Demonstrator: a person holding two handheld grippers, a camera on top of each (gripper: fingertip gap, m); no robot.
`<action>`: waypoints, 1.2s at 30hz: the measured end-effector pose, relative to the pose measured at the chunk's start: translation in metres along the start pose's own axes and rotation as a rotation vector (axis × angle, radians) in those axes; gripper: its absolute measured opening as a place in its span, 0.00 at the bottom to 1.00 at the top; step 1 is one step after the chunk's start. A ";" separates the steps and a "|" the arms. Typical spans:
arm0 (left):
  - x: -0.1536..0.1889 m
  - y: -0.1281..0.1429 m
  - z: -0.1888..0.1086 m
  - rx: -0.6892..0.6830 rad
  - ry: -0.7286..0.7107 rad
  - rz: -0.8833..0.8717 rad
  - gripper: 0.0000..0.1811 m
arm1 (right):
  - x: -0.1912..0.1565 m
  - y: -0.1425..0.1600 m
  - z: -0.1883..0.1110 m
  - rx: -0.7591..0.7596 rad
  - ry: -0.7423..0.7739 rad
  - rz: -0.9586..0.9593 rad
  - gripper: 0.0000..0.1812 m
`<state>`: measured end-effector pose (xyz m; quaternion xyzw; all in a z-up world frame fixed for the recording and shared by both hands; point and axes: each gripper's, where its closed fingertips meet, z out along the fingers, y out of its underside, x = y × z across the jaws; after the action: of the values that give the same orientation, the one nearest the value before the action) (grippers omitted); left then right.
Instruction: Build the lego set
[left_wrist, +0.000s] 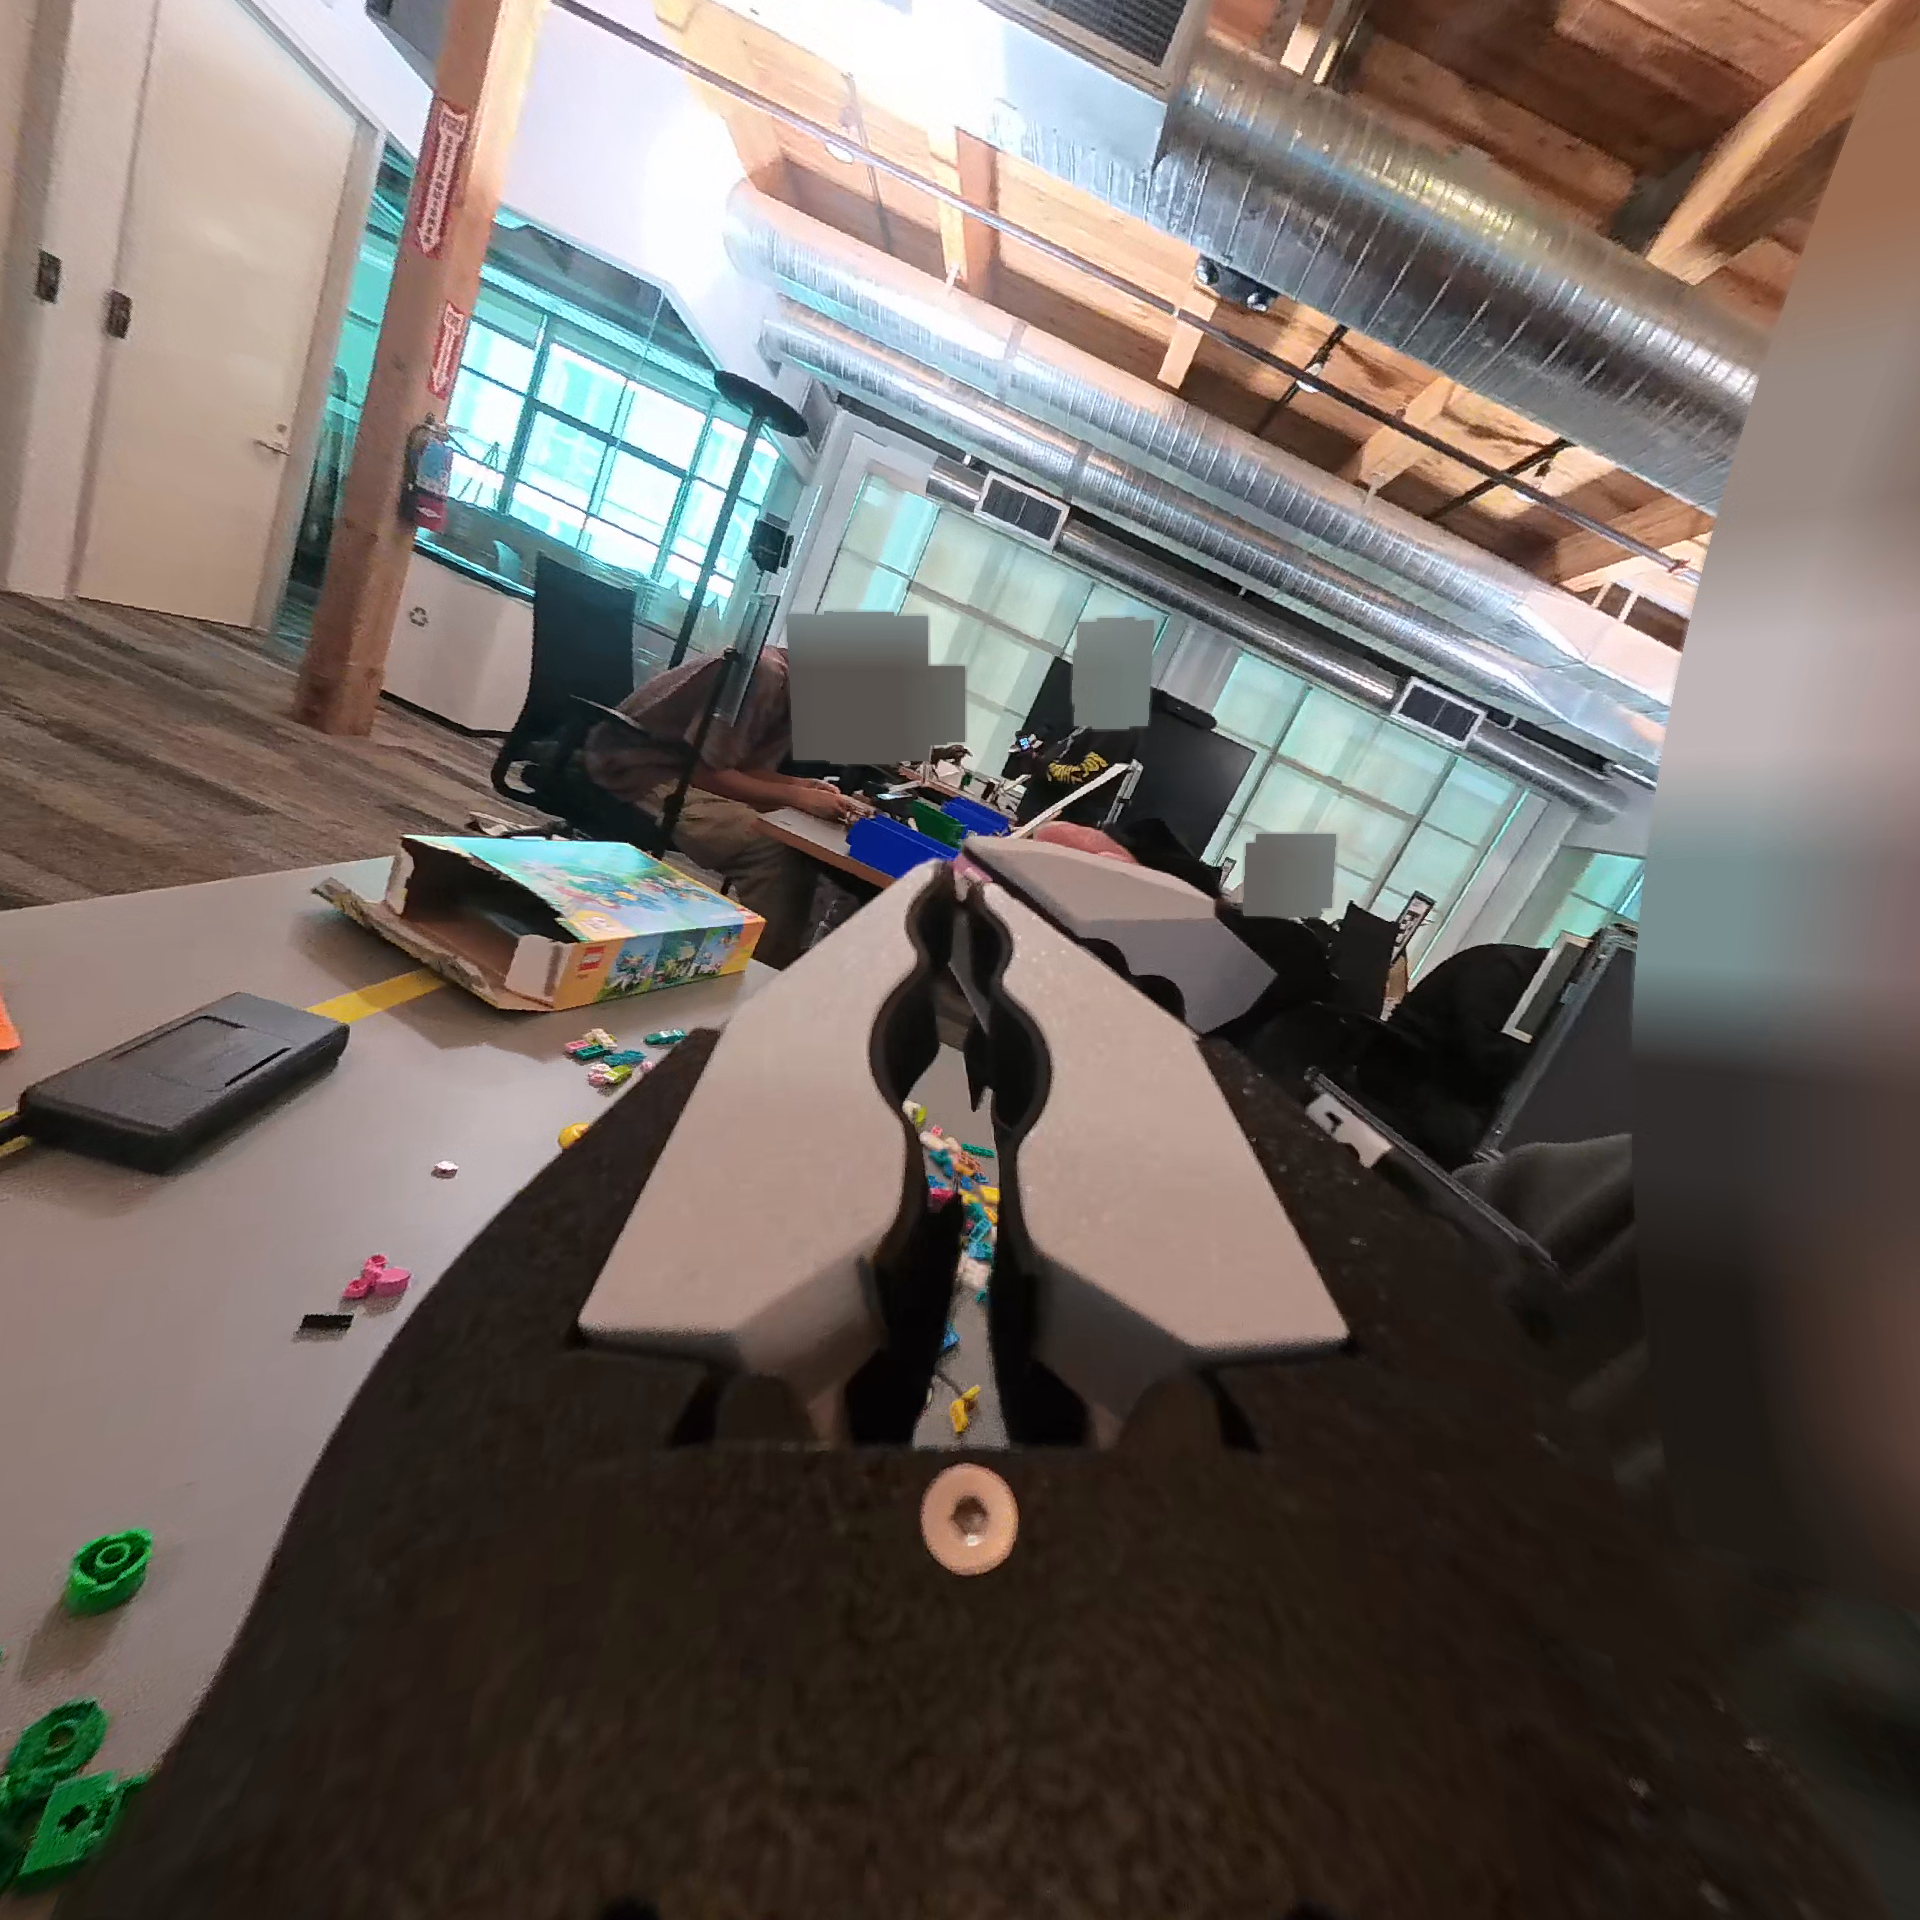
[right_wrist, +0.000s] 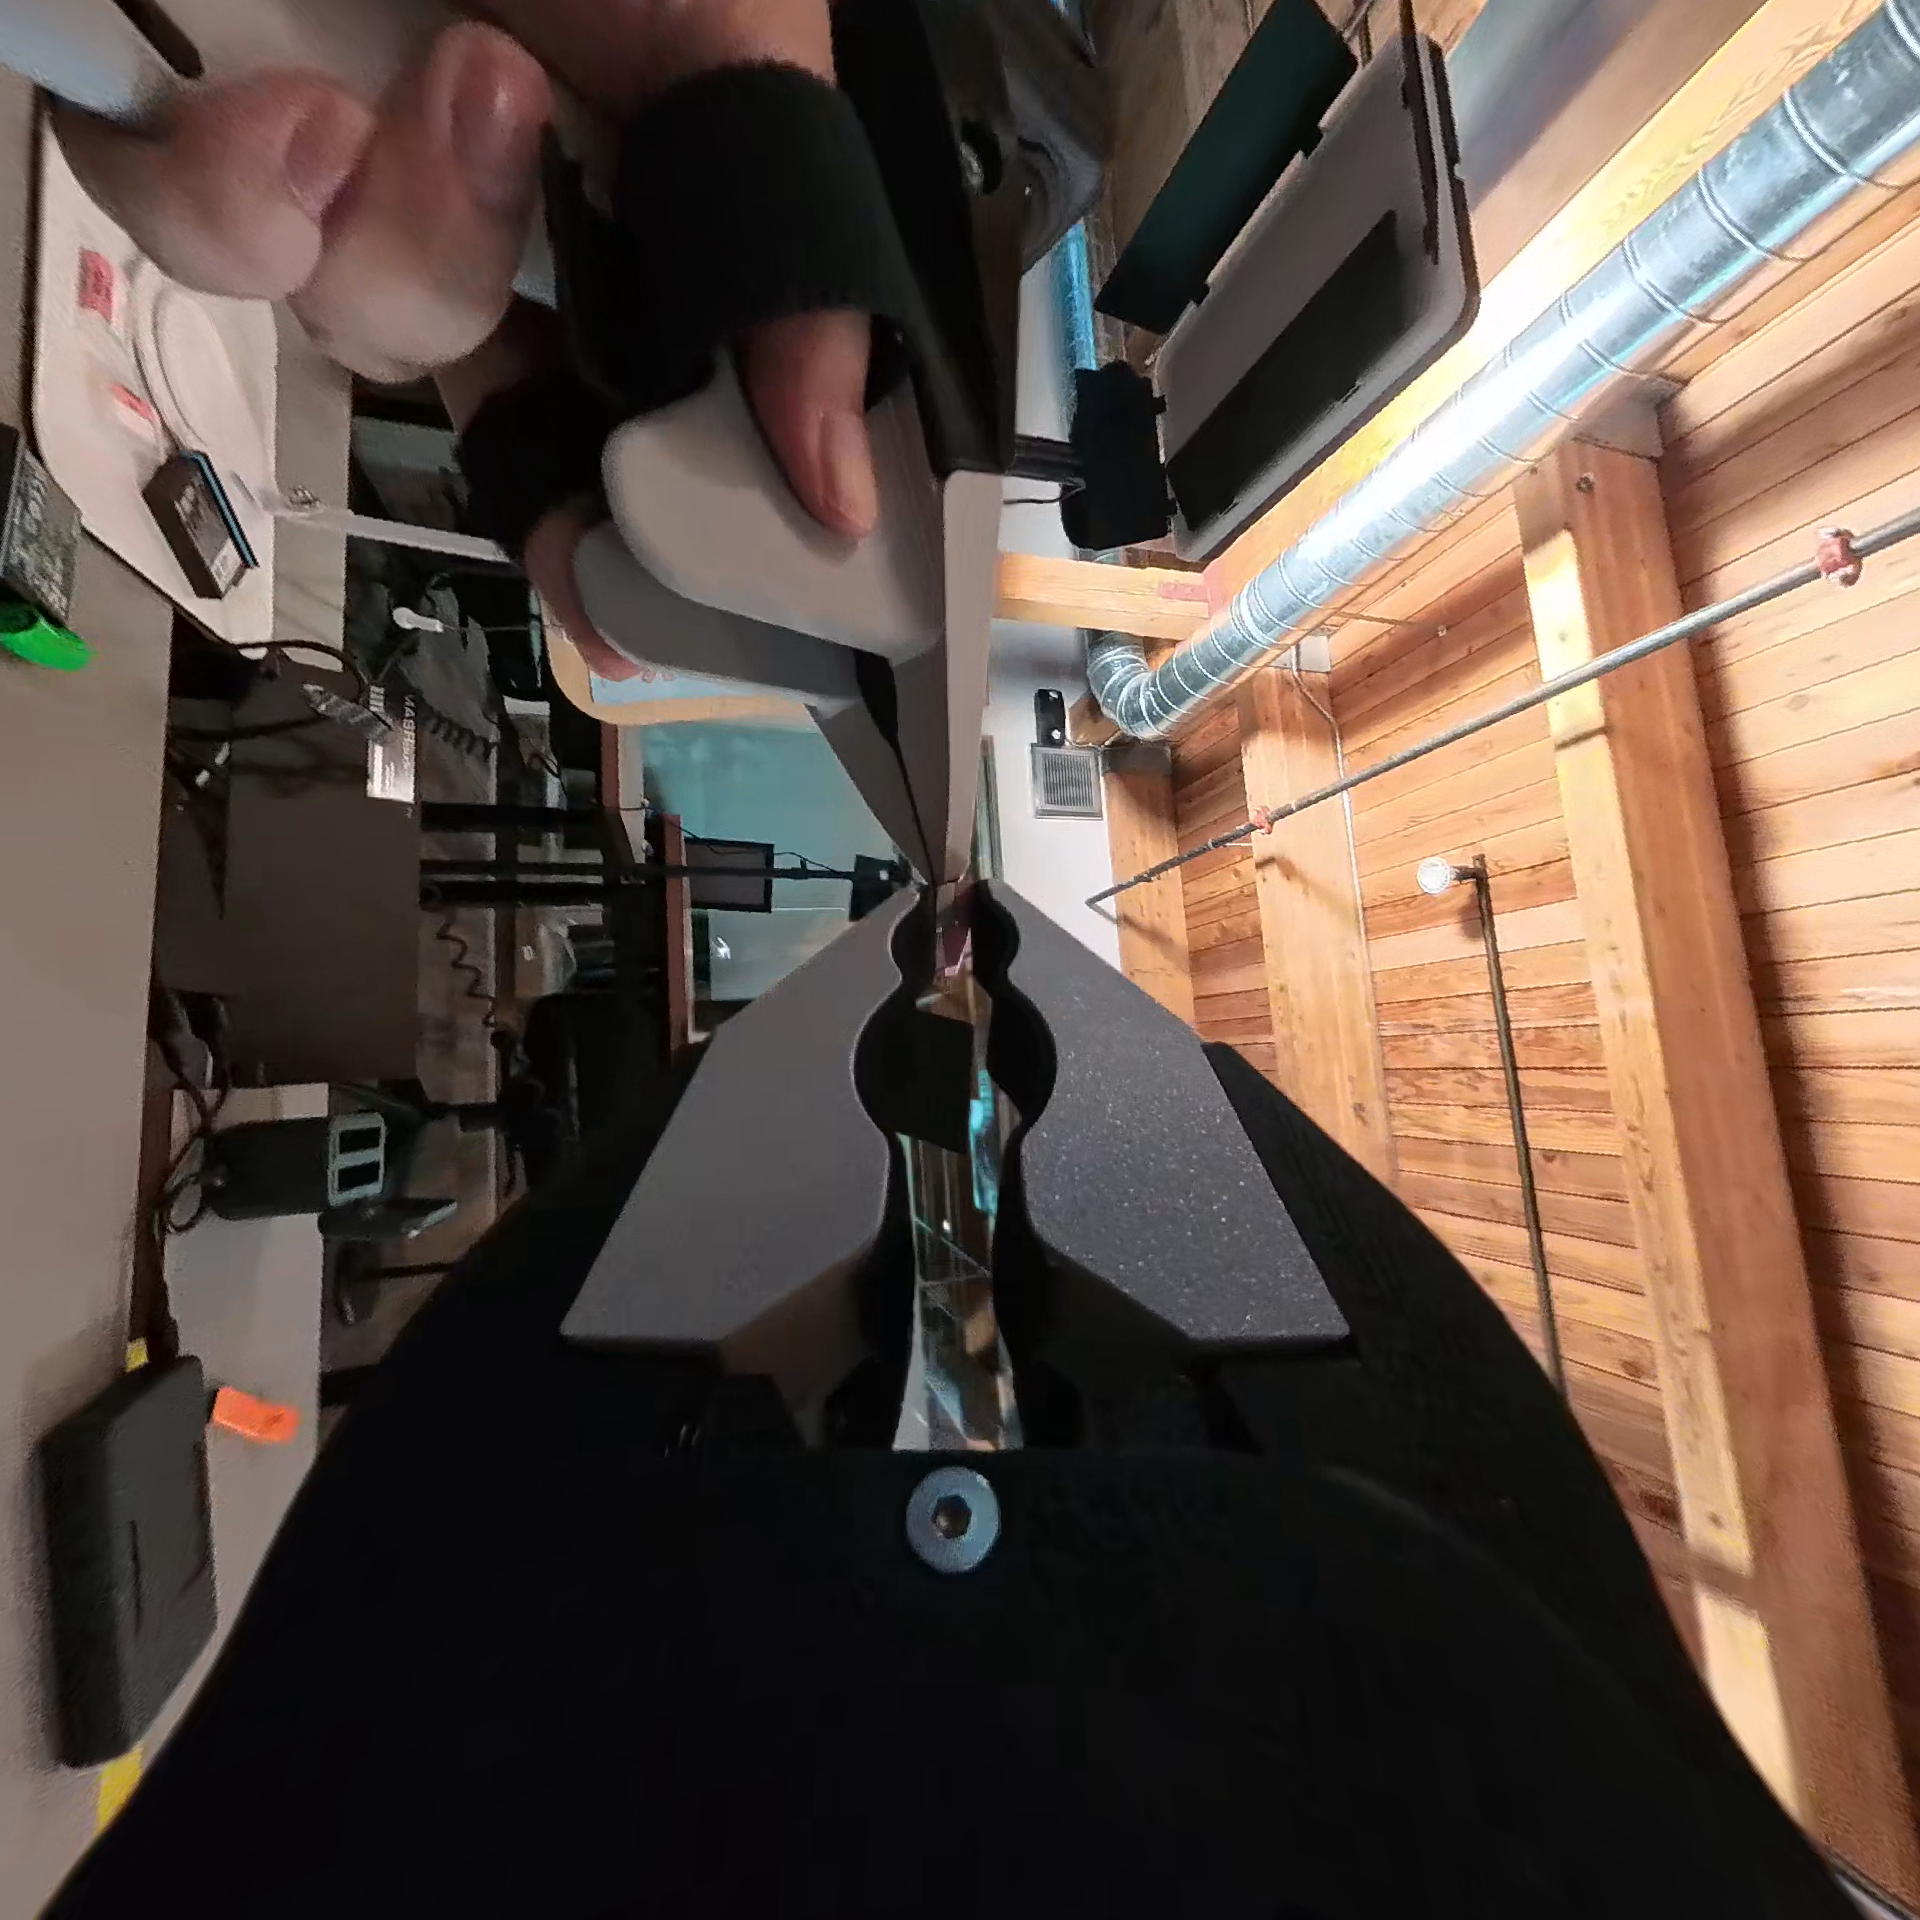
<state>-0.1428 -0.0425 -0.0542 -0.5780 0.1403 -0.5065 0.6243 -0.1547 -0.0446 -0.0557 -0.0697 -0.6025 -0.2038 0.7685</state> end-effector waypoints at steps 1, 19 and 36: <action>0.000 0.000 0.000 0.003 0.006 -0.005 0.00 | 0.000 0.000 0.000 0.011 -0.005 0.038 0.03; 0.011 0.002 -0.002 -0.006 0.166 -0.141 0.00 | 0.004 -0.006 -0.008 0.192 -0.116 0.509 0.04; 0.015 -0.005 0.000 0.048 0.170 -0.098 0.00 | 0.010 -0.005 -0.006 0.182 -0.089 0.525 0.03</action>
<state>-0.1390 -0.0535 -0.0439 -0.5240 0.1521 -0.5868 0.5982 -0.1489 -0.0534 -0.0485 -0.1630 -0.6127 0.0607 0.7709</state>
